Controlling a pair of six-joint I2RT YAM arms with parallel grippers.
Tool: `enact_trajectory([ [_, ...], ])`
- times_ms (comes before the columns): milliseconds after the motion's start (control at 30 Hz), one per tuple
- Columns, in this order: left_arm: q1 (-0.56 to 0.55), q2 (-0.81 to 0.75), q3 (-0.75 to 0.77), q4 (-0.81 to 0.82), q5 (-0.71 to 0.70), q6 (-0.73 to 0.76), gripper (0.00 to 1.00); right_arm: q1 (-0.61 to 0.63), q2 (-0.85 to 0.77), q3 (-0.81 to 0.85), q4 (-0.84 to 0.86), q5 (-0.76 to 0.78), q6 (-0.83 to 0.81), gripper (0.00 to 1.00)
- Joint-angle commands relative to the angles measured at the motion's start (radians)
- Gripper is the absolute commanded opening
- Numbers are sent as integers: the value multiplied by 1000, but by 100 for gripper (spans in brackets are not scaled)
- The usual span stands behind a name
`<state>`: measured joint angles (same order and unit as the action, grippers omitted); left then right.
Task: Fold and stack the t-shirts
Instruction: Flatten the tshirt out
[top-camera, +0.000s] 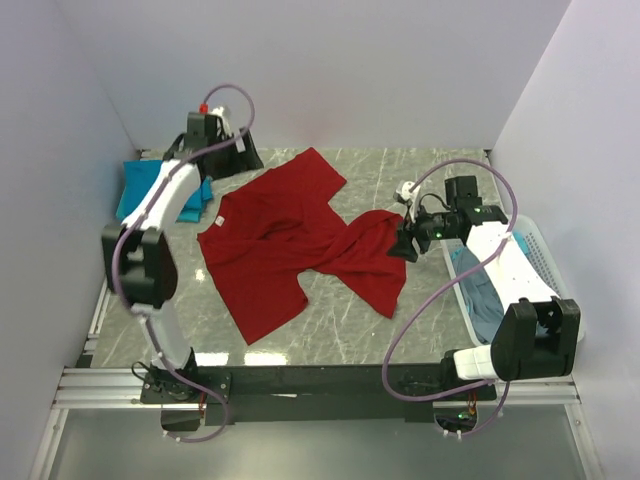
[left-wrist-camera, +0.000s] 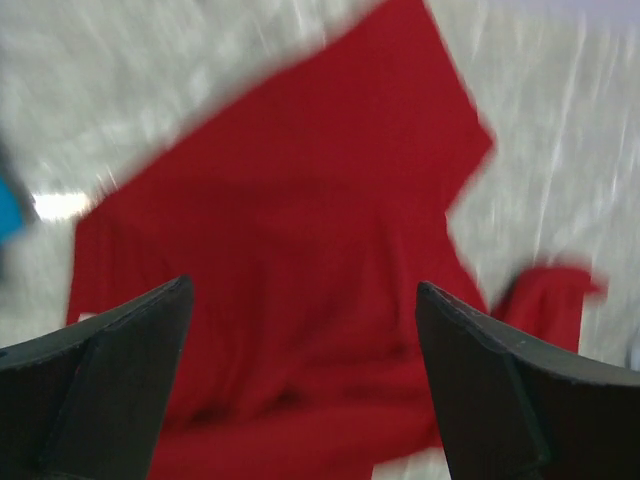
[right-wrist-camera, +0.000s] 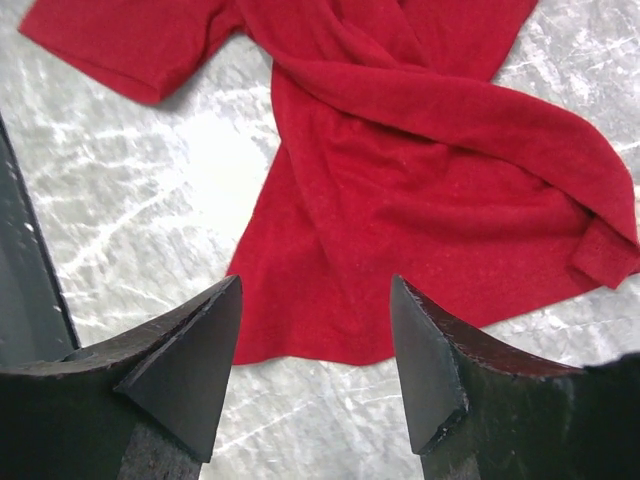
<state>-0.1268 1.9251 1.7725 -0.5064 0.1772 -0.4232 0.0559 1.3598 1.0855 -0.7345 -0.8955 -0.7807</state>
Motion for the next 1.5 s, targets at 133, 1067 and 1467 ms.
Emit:
enact_trajectory([
  [133,-20,-488,-459,210,289,170,99,90,-60,-143,76,75,-178,75],
  [1067,-298,-842,-976,144,-76,264,84,119,656,585,6,744,-11,70],
  [1467,-297,-905,-990,154,-163,262,84,148,739,662,-57,698,-5,38],
])
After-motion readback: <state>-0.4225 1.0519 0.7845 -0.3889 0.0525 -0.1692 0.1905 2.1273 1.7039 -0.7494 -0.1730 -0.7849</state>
